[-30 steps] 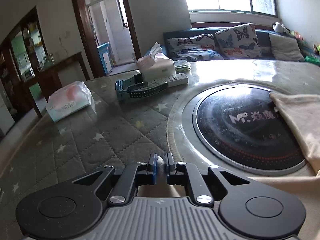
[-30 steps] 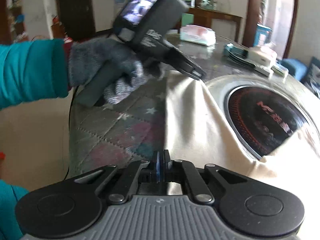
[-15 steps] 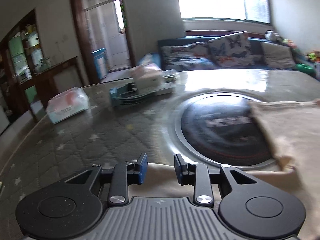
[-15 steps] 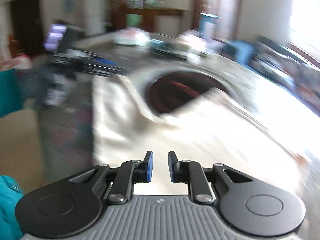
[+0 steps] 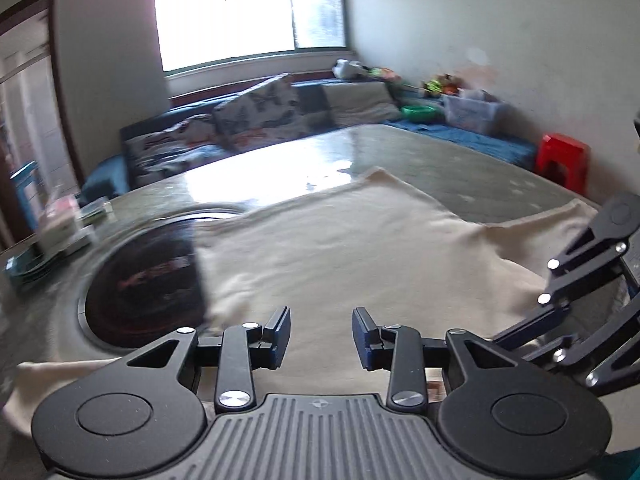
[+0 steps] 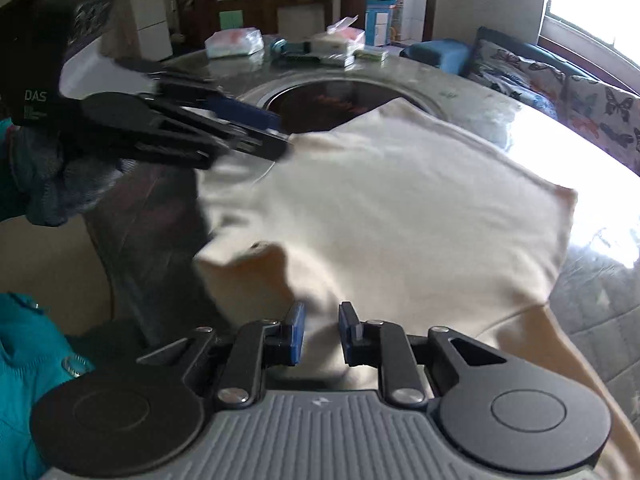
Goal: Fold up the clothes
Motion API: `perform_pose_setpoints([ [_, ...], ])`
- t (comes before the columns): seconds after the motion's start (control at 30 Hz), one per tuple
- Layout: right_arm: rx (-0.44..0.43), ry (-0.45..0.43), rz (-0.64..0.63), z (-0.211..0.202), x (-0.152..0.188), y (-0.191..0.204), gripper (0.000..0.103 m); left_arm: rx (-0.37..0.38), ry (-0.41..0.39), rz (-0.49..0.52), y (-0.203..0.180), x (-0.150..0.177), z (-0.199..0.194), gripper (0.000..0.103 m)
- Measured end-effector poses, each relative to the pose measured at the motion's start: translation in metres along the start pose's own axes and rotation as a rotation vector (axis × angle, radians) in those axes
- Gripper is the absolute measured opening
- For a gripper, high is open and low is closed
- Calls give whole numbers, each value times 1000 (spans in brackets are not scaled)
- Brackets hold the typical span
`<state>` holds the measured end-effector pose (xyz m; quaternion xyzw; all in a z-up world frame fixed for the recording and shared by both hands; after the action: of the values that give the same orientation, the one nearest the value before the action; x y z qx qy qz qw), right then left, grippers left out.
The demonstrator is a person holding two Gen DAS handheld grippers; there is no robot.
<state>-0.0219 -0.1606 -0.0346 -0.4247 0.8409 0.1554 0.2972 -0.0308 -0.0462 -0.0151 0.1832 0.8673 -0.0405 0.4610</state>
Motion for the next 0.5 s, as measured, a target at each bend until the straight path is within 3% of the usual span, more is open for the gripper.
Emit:
perform_pose_setpoints([
  [0.2,-3,-20,-11,-11,11,10,18,80,21,109,-35,16,12,28],
  [0.5,65,-122,66,-19,0,-8,18,79,-14,130,-41,33,-3,26],
])
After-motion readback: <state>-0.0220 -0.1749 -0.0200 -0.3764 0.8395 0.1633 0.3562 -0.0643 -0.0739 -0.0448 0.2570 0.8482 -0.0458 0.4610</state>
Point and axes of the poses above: each gripper's, at about its wrist camera, not at the fingertips, and z roughly the way its jaws point, y to its left, x to its underside, the point moved 1 cm from there along z, roughly the way its jaws point
